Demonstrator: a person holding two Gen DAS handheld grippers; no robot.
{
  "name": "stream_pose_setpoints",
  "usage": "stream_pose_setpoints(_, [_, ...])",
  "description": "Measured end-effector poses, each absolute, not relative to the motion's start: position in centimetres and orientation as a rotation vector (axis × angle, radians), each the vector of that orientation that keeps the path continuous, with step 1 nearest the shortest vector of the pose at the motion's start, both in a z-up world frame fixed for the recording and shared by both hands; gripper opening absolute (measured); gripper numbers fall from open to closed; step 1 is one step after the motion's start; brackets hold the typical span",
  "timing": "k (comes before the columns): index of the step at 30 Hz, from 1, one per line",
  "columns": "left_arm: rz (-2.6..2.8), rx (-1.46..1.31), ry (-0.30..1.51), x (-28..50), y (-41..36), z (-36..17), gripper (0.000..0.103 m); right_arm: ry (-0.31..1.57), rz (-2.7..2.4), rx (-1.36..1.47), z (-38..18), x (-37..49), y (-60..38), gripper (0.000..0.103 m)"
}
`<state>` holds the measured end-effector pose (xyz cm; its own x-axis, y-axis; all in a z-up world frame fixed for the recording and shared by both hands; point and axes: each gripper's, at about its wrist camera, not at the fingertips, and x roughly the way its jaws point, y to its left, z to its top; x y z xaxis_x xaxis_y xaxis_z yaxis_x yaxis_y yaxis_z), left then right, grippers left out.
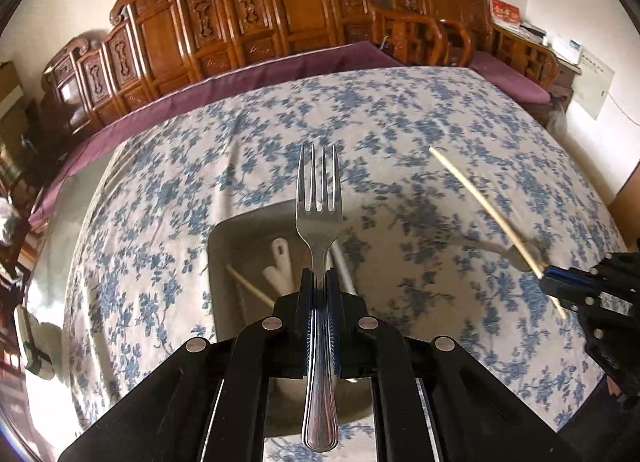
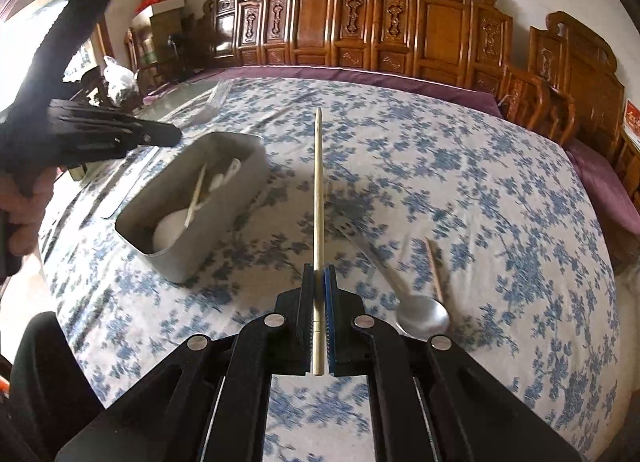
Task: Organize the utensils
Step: 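Carry the metal fork into the tray with the left tool while the right tool carries chopsticks, then open the left tool to drop the metal fork into the tray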
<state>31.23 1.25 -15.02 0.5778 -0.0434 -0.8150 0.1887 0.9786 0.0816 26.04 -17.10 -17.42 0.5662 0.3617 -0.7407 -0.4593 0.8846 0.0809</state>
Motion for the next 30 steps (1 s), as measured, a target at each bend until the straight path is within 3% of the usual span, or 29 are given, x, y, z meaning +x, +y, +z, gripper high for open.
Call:
stream_pose_setpoints(17, [-0.091,0.122,1.047,32.9,5.2,-20.1,0.006,0.860,0.550,-0.137,-17.3,26.2,-11.4,0.006])
stream_pose_setpoints(30, [-0.101,0.093,1.002,31.0,6.5,-18.7,0.006,0.866,0.559,-0.145,-17.1,25.7,-9.7,0.006])
